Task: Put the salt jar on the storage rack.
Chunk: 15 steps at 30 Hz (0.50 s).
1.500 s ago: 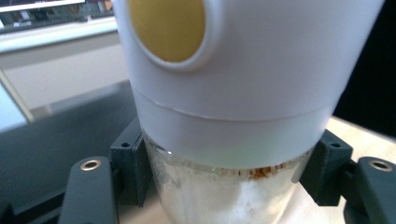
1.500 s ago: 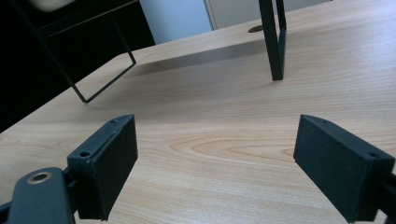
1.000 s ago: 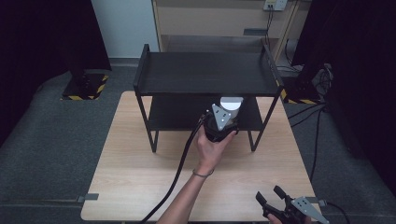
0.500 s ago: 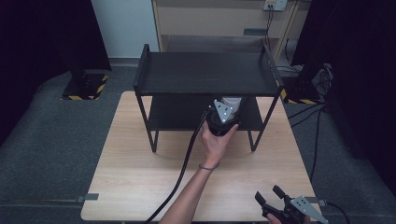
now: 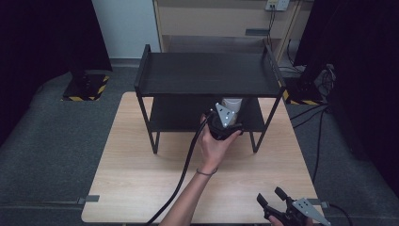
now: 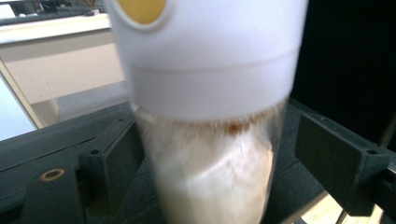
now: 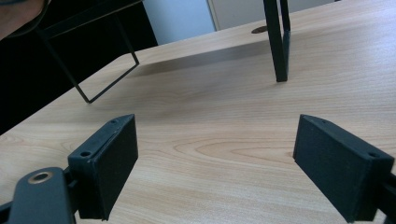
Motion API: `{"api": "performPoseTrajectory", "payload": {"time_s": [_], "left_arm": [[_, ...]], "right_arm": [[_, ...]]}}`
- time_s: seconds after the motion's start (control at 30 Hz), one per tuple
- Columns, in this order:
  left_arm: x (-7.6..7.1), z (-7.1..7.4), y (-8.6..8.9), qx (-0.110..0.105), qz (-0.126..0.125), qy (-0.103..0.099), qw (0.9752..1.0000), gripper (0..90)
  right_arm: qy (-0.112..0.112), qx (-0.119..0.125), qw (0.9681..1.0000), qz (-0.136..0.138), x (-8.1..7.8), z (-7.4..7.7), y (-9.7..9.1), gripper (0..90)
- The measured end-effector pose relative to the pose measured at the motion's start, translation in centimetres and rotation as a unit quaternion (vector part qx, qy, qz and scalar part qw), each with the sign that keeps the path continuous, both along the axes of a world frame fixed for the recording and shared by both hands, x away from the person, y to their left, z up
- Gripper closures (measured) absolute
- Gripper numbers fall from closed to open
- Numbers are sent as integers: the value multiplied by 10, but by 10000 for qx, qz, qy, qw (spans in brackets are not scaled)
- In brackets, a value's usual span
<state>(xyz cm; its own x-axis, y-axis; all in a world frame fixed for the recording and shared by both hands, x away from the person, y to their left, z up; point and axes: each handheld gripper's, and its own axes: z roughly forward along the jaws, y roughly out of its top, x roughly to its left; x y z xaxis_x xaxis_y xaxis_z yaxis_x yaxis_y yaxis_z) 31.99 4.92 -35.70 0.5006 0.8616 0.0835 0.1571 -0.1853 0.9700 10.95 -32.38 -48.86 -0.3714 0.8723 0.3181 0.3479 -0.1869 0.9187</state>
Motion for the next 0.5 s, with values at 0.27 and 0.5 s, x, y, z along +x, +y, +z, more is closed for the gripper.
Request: {"api": "performPoseTrajectory", "payload": {"time_s": [0.27,0.5], "left_arm": [[-25,-3,28,12,-159,-87,9998,149],[-67,-10,66,85,-278,-207,9994,149]], "right_arm": [[4,15,10000,5,0,0,0,143],[-14,1,10000,-9,-1,0,1,143]]}}
